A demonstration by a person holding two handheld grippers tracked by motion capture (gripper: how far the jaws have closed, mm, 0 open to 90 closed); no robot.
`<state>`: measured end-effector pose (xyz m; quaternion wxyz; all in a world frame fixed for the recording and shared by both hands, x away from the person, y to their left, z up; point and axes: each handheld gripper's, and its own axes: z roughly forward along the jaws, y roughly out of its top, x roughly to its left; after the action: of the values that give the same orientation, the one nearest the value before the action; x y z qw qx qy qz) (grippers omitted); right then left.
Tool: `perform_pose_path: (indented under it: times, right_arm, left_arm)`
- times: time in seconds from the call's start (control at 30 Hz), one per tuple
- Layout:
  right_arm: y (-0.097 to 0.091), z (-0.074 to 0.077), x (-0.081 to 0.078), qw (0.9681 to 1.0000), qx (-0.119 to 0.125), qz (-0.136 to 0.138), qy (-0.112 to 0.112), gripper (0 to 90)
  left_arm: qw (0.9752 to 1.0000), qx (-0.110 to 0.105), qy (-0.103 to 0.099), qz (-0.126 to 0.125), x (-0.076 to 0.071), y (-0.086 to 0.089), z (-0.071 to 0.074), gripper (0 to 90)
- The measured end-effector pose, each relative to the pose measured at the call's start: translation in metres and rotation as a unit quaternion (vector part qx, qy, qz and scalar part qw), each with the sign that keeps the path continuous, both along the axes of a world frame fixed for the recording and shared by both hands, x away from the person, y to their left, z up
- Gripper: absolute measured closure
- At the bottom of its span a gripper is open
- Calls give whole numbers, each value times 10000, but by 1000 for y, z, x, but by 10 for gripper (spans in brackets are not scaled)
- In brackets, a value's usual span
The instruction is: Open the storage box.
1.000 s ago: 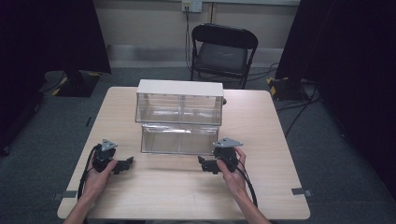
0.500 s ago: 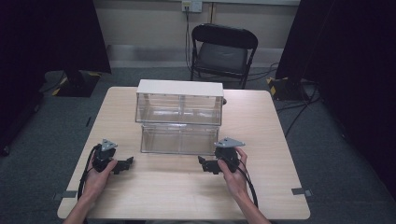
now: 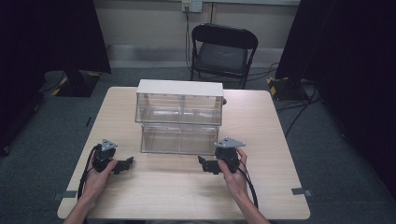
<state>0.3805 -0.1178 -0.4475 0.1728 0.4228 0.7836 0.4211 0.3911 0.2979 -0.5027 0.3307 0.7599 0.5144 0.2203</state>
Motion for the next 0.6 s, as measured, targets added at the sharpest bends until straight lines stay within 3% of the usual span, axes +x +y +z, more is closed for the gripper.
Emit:
perform_pose_path:
  times: [0.6]
  right_arm:
    - [0, 8, -3, 9999, 65, -6, -141, 106]
  left_arm:
    - [10000, 0, 0, 0, 0, 0, 0, 71]
